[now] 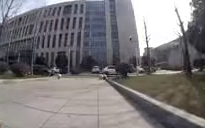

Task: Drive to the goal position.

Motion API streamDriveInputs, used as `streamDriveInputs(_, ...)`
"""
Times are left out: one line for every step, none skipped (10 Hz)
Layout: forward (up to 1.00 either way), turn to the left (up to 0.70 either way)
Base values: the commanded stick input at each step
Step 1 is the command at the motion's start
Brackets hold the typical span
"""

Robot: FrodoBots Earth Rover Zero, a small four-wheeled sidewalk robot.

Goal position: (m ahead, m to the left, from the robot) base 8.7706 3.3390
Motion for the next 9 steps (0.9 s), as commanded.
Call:
streamDriveInputs(1.00, 0.00)
streamDriveInputs(1.00, 0.00)
streamDriveInputs(1.00, 0.00)
streamDriveInputs(1.00, 0.19)
streamDriveInputs(1.00, 0.40)
streamDriveInputs(1.00, 0.40)
streamDriveInputs(1.00, 0.40)
streamDriveInputs(1.00, 0.37)
streamDriveInputs(1.00, 0.21)
